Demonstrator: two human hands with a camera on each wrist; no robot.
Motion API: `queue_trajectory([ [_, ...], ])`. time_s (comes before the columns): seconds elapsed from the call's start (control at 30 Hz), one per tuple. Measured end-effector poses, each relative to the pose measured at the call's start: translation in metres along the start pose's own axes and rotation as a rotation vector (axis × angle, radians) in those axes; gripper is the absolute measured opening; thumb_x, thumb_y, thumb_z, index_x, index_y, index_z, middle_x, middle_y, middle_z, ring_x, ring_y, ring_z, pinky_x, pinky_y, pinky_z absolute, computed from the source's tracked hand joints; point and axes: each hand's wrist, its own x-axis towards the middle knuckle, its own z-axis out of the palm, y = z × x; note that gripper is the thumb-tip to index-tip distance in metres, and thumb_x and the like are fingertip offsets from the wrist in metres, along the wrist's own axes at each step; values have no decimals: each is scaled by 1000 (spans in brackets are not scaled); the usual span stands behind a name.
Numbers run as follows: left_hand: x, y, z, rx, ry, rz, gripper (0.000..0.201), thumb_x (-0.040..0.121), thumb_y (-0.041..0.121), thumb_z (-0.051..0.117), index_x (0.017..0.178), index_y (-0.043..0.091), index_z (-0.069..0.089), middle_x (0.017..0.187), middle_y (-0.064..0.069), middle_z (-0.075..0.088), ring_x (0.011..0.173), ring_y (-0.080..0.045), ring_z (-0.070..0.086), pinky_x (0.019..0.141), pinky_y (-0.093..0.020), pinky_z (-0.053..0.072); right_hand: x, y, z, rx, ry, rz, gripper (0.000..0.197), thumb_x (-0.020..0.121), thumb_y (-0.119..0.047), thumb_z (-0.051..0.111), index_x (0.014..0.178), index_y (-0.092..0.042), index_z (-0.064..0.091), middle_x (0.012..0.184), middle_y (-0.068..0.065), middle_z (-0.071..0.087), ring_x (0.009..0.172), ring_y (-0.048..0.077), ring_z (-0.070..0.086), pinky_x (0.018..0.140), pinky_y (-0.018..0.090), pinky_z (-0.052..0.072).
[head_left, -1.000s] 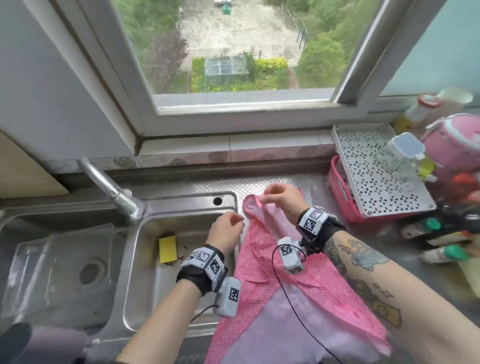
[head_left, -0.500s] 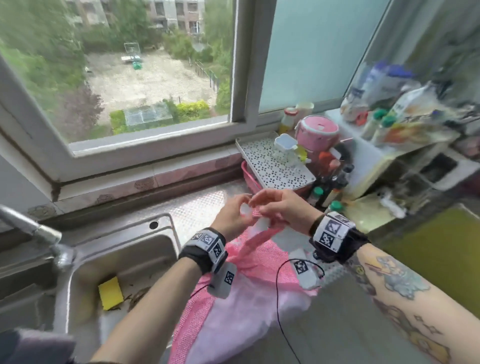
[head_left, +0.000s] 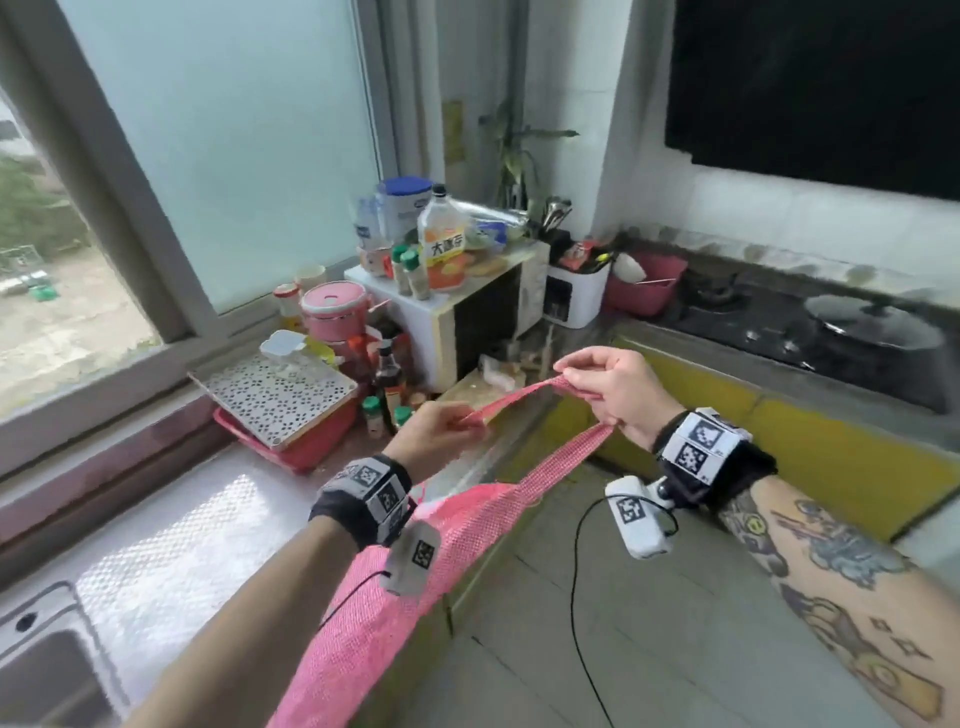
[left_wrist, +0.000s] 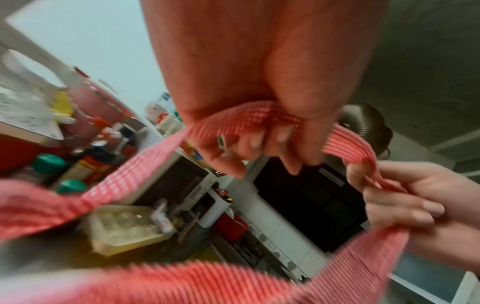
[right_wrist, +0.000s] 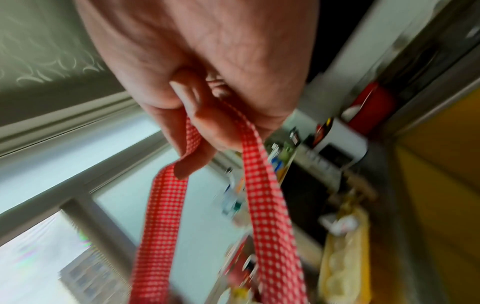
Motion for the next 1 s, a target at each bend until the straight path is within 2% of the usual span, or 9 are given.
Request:
queue_trajectory([
  [0.07,29,40,34,5,94,25,19,84,19,66,66,22,63,53,7,51,47,-12,47,55,-31,43,-16,5,-76,-38,130,-14,6,80,-14,69,82,-10,73,68,11,67,51,19,36,31,19,20],
  [0.17,68,96,72,-81,172,48,14,85,13,62,72,17,67,46,7,49,41,-9,40,48,-26,36,-38,10,-163,-111,266,-17,8,79,-18,71,81,-11,74,59,4,64,40,13,34,31,17,22],
  [0.37,133,210,173,-127,64,238,14,83,18,65,69,15,67,52,5,51,36,-1,38,37,-14,31,-96,16,-298,-161,387,22,20,85,-26,67,67,-18,71,52,-1,46,40,9,32,34,15,22],
  [0.47,164,255,231,-200,-65,309,15,80,11,65,68,20,65,50,9,48,37,1,37,39,-15,30,-128,21,-349,-215,460,62,26,90,-25,60,68,-13,65,50,-7,39,39,4,32,39,11,25],
  [0.67,210,324,335,-319,-344,430,21,79,4,65,67,21,64,61,4,57,48,2,47,48,-15,38,-182,29,-436,-107,769,106,13,89,-14,61,80,-6,67,49,-11,52,42,2,39,42,12,29],
  [0.8,226,382,400,-392,-590,522,8,72,13,74,74,19,68,57,12,62,48,2,50,51,-14,40,-229,25,-487,-9,965,60,13,89,-15,61,84,-8,69,55,-5,45,45,8,32,44,18,24],
  [0.87,228,408,422,-425,-713,549,20,65,18,76,82,11,69,54,13,61,46,1,50,49,-13,41,-250,16,-502,20,1067,23,15,90,-16,60,90,-3,67,56,-5,45,45,8,32,43,18,26],
  [0.93,230,436,450,-433,-848,609,21,72,12,75,90,5,67,60,9,59,48,-3,49,47,-12,39,-270,4,-512,47,1188,-39,14,91,-14,58,90,-2,66,51,-8,45,41,7,31,41,18,25],
  [1.0,227,461,477,-416,-946,701,14,79,14,73,91,10,68,64,4,53,53,-8,45,48,-15,36,-287,-9,-516,46,1276,-71,16,92,-14,57,93,-1,66,49,-7,42,40,7,29,41,20,22],
])
